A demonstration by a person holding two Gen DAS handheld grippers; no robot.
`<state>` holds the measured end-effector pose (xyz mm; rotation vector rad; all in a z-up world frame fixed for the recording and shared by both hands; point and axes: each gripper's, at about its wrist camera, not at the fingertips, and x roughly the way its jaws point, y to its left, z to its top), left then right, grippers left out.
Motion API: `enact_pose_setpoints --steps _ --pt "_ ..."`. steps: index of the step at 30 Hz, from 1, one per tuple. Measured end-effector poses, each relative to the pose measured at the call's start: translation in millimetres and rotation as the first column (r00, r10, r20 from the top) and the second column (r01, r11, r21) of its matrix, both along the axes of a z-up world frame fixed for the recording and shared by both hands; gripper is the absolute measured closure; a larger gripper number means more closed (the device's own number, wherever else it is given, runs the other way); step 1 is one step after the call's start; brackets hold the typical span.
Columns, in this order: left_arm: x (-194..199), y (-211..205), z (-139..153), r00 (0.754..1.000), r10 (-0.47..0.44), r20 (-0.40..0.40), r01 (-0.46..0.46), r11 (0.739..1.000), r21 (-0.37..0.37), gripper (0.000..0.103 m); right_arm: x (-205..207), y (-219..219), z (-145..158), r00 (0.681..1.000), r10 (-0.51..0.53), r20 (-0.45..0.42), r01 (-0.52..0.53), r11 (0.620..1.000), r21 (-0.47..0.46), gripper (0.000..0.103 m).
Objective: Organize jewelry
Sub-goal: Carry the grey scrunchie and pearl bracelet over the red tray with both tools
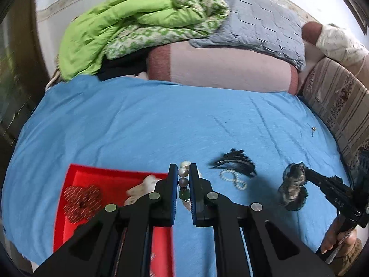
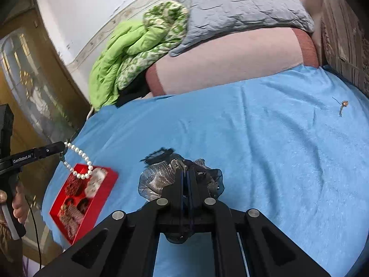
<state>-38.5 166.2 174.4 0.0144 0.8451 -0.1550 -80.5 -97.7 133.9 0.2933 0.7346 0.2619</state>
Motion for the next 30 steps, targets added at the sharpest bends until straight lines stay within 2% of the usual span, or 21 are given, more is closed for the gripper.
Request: enact_pose_setpoints --steps 8,13,22,30 --pt "-25 62 -12 0.996 0.087 -0.028 -0.088 0.995 -0.045 0.094 -9 72 31 0.990 0.136 0.034 -0.133 0.988 -0.074 0.099" --pt "-26 87 -25 0.993 0.103 -0.052 -0.107 0.991 -0.078 0.094 -9 130 34 0.972 0.236 0.022 -0.232 0.967 -0.107 0.099" --pt "5 100 -41 0.995 0.070 -0.064 -0.074 0.996 -0.048 0.094 -7 234 18 0.919 0.393 -0.033 -0.392 0.902 -0.180 0.099" --pt "46 114 -69 0.991 0.083 -0.108 -0.086 0.996 -0.019 0.094 12 286 -6 0.901 0.428 -0.076 -0.434 0.877 -0.205 0.098"
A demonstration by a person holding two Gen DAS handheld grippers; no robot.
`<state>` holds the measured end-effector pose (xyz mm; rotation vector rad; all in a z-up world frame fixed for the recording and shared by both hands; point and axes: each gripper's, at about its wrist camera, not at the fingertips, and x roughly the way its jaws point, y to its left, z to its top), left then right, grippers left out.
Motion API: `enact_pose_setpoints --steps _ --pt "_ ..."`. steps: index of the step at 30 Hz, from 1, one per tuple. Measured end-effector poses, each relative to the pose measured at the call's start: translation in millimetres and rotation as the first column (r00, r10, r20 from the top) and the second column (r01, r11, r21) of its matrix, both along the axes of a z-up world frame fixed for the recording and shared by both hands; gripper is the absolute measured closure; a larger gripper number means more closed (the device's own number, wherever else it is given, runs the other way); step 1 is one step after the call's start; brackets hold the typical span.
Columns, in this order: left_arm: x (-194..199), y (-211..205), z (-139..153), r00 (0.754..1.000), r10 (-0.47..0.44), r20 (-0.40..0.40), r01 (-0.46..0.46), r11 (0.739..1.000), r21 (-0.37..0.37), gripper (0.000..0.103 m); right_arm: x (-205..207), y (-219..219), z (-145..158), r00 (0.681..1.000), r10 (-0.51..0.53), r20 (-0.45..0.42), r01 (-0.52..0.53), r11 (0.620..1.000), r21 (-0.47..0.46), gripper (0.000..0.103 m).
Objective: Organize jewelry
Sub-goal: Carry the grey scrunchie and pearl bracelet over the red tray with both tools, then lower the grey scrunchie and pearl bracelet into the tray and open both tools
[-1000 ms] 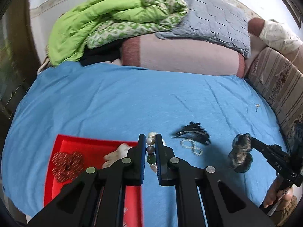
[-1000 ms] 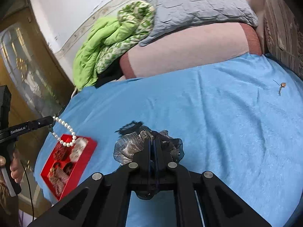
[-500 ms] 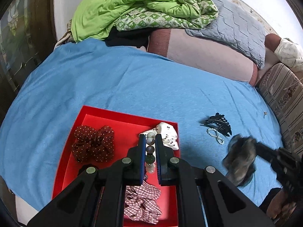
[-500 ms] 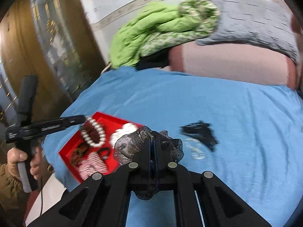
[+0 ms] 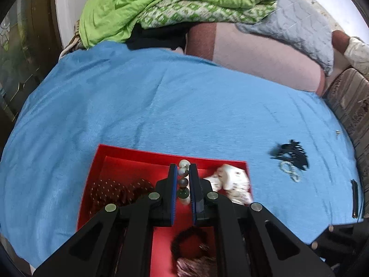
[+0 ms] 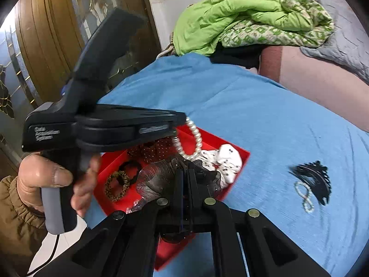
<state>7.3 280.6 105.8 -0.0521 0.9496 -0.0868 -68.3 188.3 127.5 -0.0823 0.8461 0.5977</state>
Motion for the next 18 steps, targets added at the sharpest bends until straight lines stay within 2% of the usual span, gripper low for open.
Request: enact_pose_setpoints --steps 7,16,18 --pt "19 16 -23 0.998 0.048 -0.033 -0.047 0.999 0.024 0.094 18 18 -30 0.999 -0.010 -0.035 0.008 0.999 -0.051 0.098" --pt "14 10 -22 1.000 0.028 -0.011 -0.027 0.998 0.064 0.094 40 12 -46 0.997 -0.072 -0.036 0.068 0.993 -0.101 0.098" --pt "13 9 -19 1.000 0.029 -0.008 -0.029 0.998 0.058 0.088 43 9 -46 0.996 -0.085 -0.035 0.081 0.992 -0.100 0.098"
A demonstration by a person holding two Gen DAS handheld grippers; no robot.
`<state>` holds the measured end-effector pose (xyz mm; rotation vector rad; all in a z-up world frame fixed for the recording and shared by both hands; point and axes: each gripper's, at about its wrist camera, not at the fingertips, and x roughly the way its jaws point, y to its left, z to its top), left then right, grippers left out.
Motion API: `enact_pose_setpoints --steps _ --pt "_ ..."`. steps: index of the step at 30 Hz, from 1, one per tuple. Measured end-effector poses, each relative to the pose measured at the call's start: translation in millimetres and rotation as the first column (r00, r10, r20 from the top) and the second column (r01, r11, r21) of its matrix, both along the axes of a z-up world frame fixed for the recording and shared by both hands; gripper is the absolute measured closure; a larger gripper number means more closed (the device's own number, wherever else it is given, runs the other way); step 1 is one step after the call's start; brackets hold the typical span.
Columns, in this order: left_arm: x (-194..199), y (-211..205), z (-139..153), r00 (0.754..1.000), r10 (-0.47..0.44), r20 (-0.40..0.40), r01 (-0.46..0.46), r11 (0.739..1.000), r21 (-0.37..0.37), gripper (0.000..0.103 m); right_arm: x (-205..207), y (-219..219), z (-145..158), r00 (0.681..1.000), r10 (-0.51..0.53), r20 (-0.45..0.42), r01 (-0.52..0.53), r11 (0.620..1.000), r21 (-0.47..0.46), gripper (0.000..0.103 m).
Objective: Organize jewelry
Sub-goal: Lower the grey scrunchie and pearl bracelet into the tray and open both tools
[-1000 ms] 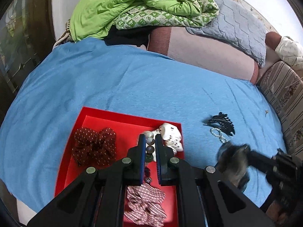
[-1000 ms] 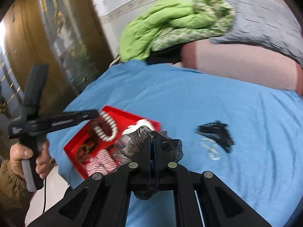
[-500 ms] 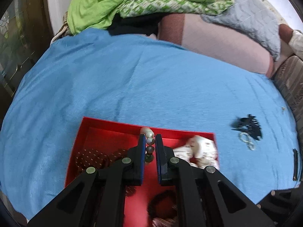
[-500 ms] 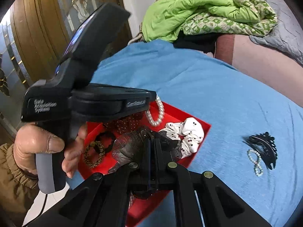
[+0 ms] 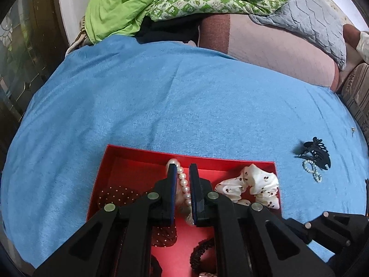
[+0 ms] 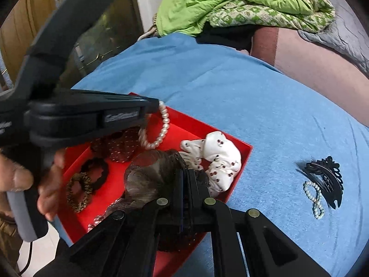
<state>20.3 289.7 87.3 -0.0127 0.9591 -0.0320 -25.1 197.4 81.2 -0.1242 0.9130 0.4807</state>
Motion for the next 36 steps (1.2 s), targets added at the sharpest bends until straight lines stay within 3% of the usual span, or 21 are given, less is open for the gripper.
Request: enact_pose_setpoints --steps 2,3,5,9,13,18,22,27,36 --pt "-2 1 8 1.000 0.010 0.018 -0.010 1.000 -0.005 0.067 1 -3 2 1.000 -0.010 0.002 0.010 1.000 0.013 0.097" --pt "-4 1 12 0.999 0.015 0.033 -0.015 1.000 -0.004 0.064 1 -5 3 1.000 -0.008 -0.004 0.008 1.000 0.024 0.097" --pt "-10 2 23 0.998 0.024 0.060 -0.024 1.000 0.000 0.063 0 -8 4 1.000 -0.007 -0.009 0.008 0.999 0.039 0.094" --pt "-21 4 40 0.995 0.045 0.087 -0.045 0.999 -0.002 0.060 -3 -11 10 1.000 -0.014 0.001 0.014 0.998 0.058 0.072" --pt "-37 3 54 0.991 0.068 0.114 -0.070 0.998 0.008 0.056 -10 -15 19 0.999 -0.025 0.024 0.023 0.997 0.071 0.069" --pt "-63 -10 65 0.986 0.079 0.145 -0.089 0.994 0.064 0.052 -21 -27 30 0.998 -0.044 0.051 0.040 0.996 0.080 0.056" --pt "-86 -23 71 0.980 0.085 0.179 -0.106 0.988 0.112 0.044 -34 -45 37 0.996 -0.066 0.056 0.060 0.994 0.095 0.055" --pt "-111 -42 75 0.977 0.103 0.188 -0.133 0.979 0.153 0.044 -51 -77 39 0.991 -0.126 0.038 0.121 0.986 0.112 0.048" --pt "-145 -80 83 0.974 0.096 0.204 -0.132 0.977 0.168 0.040 -78 -129 38 0.977 -0.213 0.015 0.209 0.971 0.118 0.046"
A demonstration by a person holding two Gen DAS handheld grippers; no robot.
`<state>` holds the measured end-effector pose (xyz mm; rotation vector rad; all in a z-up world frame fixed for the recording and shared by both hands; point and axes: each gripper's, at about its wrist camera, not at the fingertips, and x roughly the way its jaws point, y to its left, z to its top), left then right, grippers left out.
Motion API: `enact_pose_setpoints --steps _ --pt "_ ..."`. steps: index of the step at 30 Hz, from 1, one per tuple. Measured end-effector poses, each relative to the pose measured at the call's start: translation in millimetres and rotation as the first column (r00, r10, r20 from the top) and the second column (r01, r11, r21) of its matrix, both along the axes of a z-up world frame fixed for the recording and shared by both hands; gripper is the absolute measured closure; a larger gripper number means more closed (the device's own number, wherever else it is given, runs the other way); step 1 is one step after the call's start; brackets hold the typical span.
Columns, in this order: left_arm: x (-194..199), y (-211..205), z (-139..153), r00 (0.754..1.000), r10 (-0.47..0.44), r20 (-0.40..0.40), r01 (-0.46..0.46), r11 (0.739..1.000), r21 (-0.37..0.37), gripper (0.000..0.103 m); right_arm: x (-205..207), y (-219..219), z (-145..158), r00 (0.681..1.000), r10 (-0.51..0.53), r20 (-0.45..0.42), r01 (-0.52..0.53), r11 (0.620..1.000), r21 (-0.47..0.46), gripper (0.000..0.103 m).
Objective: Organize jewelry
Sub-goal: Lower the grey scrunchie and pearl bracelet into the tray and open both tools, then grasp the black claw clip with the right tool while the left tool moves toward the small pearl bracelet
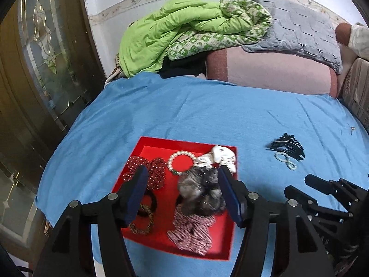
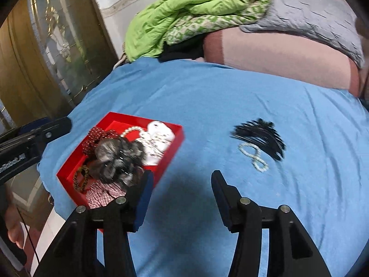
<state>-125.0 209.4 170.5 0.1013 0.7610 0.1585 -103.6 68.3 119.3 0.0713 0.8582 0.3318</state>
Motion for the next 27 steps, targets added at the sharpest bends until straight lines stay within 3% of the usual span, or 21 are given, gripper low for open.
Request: enact_pose_setpoints --steps 18,27 --pt "-14 -49 -10 0.995 -0.098 -0.031 0.100 0.994 0.050 0.036 -19 -63 -4 0.994 -0.111 -0.012 0.111 0.994 0.022 0.042" --pt "-6 -52 -29 0.991 -0.114 -0.076 0.113 0.993 -0.009 0.036 -2 -103 -16 0.980 -0.195 -0.025 0.195 0.981 -0.012 0.042"
